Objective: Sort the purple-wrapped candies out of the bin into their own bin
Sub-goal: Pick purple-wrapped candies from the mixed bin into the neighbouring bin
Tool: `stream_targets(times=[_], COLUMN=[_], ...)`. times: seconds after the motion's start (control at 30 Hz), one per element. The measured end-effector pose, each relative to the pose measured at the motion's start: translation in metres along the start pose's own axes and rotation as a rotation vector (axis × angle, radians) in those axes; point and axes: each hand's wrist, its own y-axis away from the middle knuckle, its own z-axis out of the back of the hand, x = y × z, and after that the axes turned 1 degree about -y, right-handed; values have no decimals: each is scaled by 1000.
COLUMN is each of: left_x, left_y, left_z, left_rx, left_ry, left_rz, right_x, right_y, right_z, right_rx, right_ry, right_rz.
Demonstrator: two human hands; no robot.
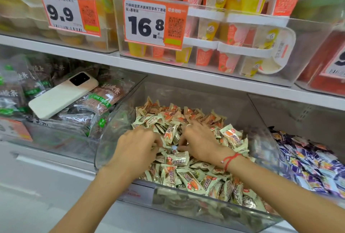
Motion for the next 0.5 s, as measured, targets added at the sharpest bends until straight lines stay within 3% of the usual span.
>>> stream_targets(times=[0.17,0.23,0.37,0.5], left_x=[0,-1,-4,-8], left_y=[1,2,3,7], left_z=[4,7,6,16], left_rx=[-154,-199,-139,-310], left_ry=[61,167,219,297], left_rz=[6,-83,-262,-135], right_x=[-9,-17,-13,7], right_y=[11,18,32,34], right_z=[7,13,34,50], right_rx=[-97,-114,-197,-238], right_ry=[-167,-309,-592,-785], right_rz=[88,133,175,127])
